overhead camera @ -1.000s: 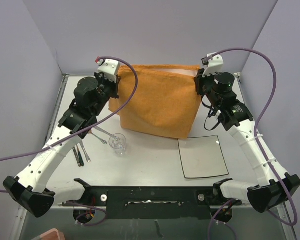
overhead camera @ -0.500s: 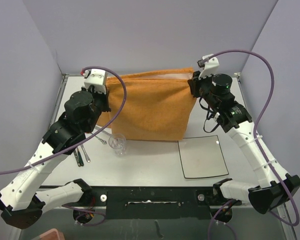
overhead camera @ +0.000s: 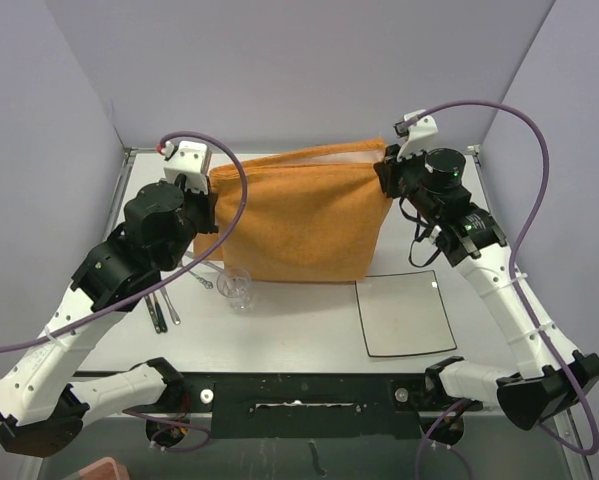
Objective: Set the dinner table for one person
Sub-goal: Flatten out the napkin at the center of the board.
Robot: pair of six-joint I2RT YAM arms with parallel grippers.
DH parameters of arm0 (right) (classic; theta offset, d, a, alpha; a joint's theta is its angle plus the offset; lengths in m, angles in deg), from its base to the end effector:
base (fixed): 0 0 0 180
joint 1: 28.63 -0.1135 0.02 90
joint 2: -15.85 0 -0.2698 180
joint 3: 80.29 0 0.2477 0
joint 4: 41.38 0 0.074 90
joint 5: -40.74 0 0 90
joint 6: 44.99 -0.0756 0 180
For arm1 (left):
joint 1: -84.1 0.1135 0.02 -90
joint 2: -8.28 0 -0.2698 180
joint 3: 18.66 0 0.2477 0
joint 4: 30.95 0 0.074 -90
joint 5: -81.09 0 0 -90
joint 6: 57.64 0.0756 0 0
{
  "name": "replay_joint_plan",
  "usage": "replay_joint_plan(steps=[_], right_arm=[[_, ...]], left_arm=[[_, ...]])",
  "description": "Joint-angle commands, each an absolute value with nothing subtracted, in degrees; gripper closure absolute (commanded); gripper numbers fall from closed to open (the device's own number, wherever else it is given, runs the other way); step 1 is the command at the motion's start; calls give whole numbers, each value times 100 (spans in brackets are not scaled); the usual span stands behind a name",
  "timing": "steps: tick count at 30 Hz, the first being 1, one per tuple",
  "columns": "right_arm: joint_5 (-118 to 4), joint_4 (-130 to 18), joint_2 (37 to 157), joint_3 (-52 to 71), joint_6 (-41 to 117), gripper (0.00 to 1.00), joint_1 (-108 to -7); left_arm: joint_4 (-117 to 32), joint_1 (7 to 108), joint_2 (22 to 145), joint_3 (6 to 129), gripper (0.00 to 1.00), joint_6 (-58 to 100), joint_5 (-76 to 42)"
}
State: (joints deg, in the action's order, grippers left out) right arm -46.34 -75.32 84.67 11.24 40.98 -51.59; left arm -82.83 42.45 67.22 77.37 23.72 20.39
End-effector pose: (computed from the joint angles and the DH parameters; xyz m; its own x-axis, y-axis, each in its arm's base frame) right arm 0.2756 0.1126 0.4316 -0.2030 -0.0098 -0.9791 -0.3301 0.9421 0.0590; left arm 0.1843 -0.1144 0.4583 -0.2225 0.0226 -0.9747 0.1948 0.9806 -0.0217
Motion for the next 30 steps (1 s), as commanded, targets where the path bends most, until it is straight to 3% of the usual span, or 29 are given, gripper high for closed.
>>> replay_joint_plan(steps=[1, 10, 30], right_arm=[[-3948, -7388, 8101, 1470, 4316, 100, -4998], [-4148, -7630, 7138, 546, 3958, 100, -5042], [-3955, -7761, 7382, 849, 4384, 100, -5034]], left_arm=[[-8893, 4313, 6297, 8304, 100, 2311, 2345], [-8893, 4313, 5287, 7314, 100, 2139, 2165], [-9594, 4312, 5759, 8072, 100, 2113, 2190]])
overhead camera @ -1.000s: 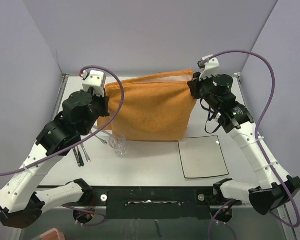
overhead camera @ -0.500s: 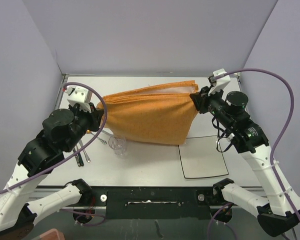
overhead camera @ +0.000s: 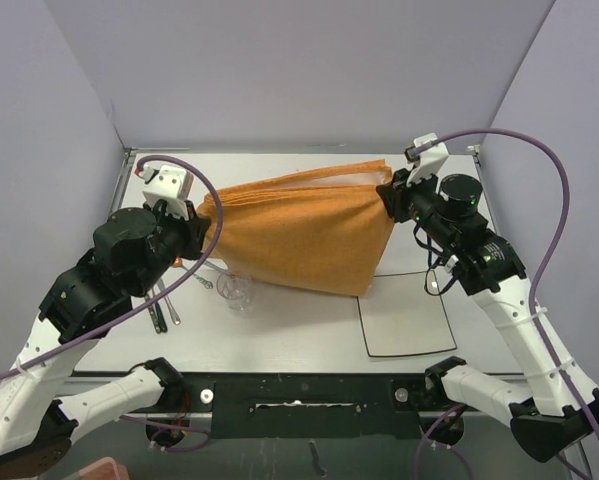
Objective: Set the dinner table for one person
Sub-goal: Flatten out the napkin at the center of the board.
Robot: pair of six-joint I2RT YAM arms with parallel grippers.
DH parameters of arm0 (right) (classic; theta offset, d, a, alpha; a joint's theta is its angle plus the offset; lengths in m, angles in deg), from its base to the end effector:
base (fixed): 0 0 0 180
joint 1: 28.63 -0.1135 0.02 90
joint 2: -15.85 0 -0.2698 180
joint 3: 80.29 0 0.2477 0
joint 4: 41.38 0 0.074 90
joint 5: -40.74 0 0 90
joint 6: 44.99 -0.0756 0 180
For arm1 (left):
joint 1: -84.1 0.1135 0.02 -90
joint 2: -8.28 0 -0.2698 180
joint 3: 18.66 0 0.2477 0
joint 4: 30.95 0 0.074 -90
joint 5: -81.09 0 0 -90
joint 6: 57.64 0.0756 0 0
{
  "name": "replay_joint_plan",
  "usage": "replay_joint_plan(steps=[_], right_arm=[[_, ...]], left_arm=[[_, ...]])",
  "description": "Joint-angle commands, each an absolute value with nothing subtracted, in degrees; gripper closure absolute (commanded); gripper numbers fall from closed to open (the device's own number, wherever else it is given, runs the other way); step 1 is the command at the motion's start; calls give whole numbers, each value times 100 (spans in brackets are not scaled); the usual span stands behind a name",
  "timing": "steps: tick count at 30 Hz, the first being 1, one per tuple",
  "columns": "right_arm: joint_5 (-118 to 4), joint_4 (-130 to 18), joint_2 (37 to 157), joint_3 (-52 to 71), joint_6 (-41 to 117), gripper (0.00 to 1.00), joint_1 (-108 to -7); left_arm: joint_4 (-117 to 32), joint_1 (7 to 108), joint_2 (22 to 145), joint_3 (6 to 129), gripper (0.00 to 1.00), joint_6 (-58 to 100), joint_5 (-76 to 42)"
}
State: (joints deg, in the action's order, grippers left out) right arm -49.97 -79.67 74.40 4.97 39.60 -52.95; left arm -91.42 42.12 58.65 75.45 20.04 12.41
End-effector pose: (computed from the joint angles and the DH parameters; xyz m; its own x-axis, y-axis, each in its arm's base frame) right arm 0.2247 0.1026 0.4250 -0.2220 0.0031 -0.9750 -0.4037 0.9099 0.0948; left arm 0.1412 -0.0901 0.4510 -0.2868 -0.0093 -0.9579 0.3102 0.9452 -0.1021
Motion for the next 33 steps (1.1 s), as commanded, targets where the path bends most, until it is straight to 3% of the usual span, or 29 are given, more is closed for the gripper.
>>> replay_joint_plan(steps=[1, 12, 22, 33], right_arm=[[-3955, -7738, 7372, 825, 4379, 100, -5034], [-3529, -7140, 8116, 902, 4415, 100, -4929], [-3440, -6351, 9335, 1180, 4262, 100, -4541], [-3482, -5613, 10842, 1772, 4088, 100, -4316]], left_arm=[[-9596, 4312, 5737, 8033, 100, 2108, 2224], [-7570, 4350, 6414, 7360, 100, 3225, 2603], [-6142, 5800, 8044, 7494, 100, 2786, 1048], [-4857, 6028, 9591, 8020, 100, 2895, 930]])
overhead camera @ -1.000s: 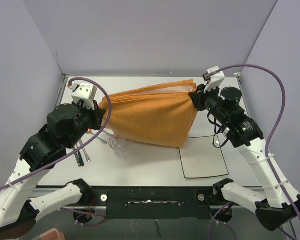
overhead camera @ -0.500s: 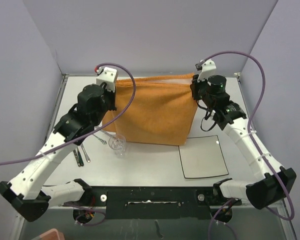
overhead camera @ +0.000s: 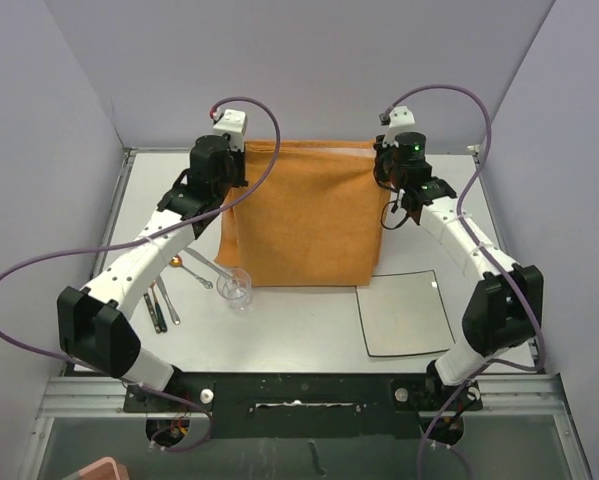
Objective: Set the dinner table for one person
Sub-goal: Flatten out the napkin at the center of the board.
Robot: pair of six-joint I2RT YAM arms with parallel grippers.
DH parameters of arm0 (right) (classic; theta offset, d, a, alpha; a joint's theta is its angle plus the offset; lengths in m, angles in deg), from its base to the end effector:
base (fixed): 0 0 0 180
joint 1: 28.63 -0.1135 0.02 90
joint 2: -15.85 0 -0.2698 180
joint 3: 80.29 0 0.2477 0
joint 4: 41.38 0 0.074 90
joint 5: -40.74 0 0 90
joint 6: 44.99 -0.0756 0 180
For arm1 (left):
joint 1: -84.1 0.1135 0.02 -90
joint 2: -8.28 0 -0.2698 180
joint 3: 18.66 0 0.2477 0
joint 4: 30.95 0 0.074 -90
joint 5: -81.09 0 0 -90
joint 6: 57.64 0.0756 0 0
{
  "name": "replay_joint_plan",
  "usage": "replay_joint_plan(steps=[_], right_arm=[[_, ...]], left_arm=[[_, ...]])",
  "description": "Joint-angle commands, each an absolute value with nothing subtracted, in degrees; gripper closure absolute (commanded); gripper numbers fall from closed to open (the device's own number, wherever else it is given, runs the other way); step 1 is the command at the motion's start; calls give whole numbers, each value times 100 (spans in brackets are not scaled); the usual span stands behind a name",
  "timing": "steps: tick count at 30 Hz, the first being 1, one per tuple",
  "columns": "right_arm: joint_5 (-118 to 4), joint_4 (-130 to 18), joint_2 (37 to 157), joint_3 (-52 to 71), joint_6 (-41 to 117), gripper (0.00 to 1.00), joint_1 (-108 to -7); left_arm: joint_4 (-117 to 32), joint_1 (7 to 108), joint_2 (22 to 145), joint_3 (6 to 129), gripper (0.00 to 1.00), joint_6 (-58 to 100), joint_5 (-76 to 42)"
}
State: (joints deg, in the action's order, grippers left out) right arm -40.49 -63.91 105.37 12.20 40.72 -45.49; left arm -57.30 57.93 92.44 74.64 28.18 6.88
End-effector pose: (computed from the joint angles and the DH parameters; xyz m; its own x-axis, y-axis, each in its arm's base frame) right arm 0.3912 0.1065 0.3463 -0.3307 -0.0230 -0.9435 -0.1248 0.9920 0.0196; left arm 0.3477 -0.1479 0.3778 -0.2788 0.0588 -0.9586 0.1712 0.9852 0.0107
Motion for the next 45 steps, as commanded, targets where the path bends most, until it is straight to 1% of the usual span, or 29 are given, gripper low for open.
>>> replay_joint_plan(steps=[1, 5, 11, 14, 20, 26, 29, 31, 34, 36, 38, 40, 42, 45], right_arm=[[-3517, -5544, 11040, 1872, 4073, 100, -4300], [-3595, -5453, 11608, 2438, 4078, 100, -4291], [-3624, -5034, 12162, 2981, 4120, 100, -4278], [-3651, -4969, 12477, 3232, 4164, 100, -4274], [-3630, -4480, 13008, 3174, 4185, 100, -4272], [-3634, -4440, 13620, 3361, 4061, 100, -4274], [-3661, -4399, 13644, 3427, 4005, 100, -4297], [-3697, -4290, 13458, 3311, 4040, 100, -4353], [-3943, -4130, 12905, 2826, 4108, 100, -4463], [-4214, -4067, 12348, 2426, 4222, 100, -4539], [-4372, -4053, 11723, 2002, 4342, 100, -4609], [-4375, -4090, 11067, 1530, 4334, 100, -4652], [-4290, -4029, 10423, 971, 4263, 100, -4688], [-4181, -3953, 9561, 261, 4350, 100, -4772]], left_arm=[[-4736, 6050, 9728, 8112, 100, 2902, 900], [-4519, 6116, 10248, 8621, 100, 3014, 929], [-4368, 6393, 10800, 9435, 100, 2880, 902], [-4303, 6537, 10985, 9599, 100, 2821, 904], [-4327, 6769, 11254, 9524, 100, 2607, 861], [-4251, 6818, 11402, 9357, 100, 2609, 848], [-4394, 6854, 11398, 9443, 100, 2537, 769], [-4539, 6835, 11350, 9527, 100, 2483, 625], [-4788, 6709, 11176, 9568, 100, 2484, 350], [-4893, 6478, 10956, 9469, 100, 2802, 260], [-4884, 6089, 10698, 9261, 100, 3348, 469], [-4661, 5584, 10326, 8878, 100, 4072, 944], [-4263, 5091, 9887, 8291, 100, 4518, 1130], [-3984, 4773, 9136, 7573, 100, 4286, 1127]])
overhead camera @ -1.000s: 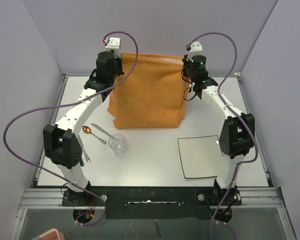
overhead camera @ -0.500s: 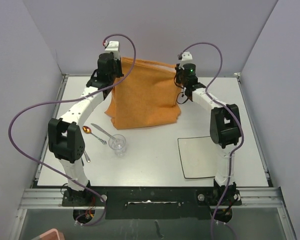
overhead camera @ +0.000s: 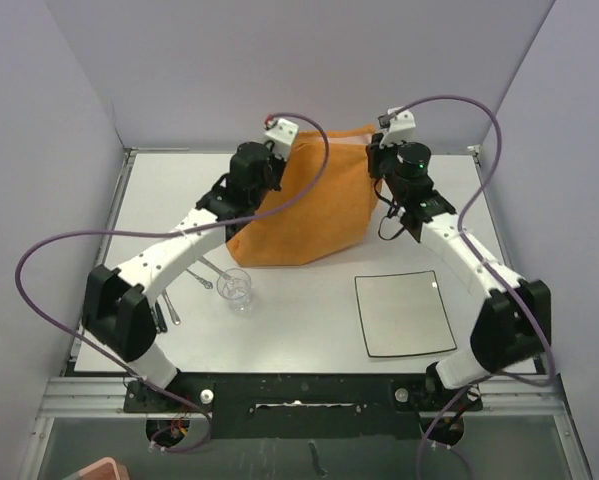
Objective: Set the dinner table for one person
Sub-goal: Flatten out the napkin at the center of the board.
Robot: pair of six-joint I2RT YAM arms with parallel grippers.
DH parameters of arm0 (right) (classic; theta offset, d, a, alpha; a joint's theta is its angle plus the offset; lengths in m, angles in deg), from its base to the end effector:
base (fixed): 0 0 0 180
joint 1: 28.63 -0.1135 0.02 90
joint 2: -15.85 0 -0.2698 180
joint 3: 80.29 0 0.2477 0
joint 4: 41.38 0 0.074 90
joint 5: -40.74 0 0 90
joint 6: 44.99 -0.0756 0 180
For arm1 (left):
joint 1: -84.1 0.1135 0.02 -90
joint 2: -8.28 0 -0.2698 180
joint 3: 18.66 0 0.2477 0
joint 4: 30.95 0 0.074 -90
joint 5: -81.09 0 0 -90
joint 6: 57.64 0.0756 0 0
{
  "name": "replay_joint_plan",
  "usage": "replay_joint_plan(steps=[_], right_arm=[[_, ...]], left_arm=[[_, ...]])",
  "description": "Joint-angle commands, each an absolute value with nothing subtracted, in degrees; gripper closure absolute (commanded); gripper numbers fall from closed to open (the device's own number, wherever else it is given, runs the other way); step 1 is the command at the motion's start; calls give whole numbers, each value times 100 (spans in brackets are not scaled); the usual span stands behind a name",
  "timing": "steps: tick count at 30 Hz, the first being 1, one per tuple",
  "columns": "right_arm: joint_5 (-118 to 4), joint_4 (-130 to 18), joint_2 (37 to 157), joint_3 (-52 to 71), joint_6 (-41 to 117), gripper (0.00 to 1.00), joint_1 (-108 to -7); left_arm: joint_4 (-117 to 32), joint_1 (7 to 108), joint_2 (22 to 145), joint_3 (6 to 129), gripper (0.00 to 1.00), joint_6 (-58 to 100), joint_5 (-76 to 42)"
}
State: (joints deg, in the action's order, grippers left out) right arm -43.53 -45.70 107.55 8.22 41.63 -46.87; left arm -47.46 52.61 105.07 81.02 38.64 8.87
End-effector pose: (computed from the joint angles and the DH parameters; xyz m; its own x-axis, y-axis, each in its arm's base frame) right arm 0.4044 0.1253 0.3499 -0.1367 0.0167 -0.9905 -0.2097 0.9767 0.0454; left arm 0.3883 -0.2108 0.3595 -0.1729 0.2280 -0.9582 0.2648 0.9478 0.1778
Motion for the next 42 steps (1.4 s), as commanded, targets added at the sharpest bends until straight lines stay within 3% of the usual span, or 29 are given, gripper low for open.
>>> replay_joint_plan(steps=[1, 11, 21, 27, 35, 42], right_arm=[[-4154, -4049, 9312, 107, 4412, 100, -4797], [-4387, -5132, 7456, -770, 4739, 100, -4838], [-4547, -5250, 6893, -774, 5010, 100, -4869], [-4212, -4815, 7748, -447, 5056, 100, -4849], [-3890, -3741, 9655, 92, 4964, 100, -4756], [-3755, -3108, 11167, 667, 4765, 100, -4677]], left_arm=[[-3993, 4712, 8913, 7413, 100, 4158, 1167], [-4352, 3628, 7285, 6514, 100, 4719, 1762], [-4945, 3315, 6736, 6717, 100, 4892, 1825], [-4027, 3551, 7209, 6731, 100, 5555, 2019], [-3360, 5133, 8304, 7052, 100, 4627, 1221], [-2661, 5633, 9453, 7233, 100, 4450, 1094]])
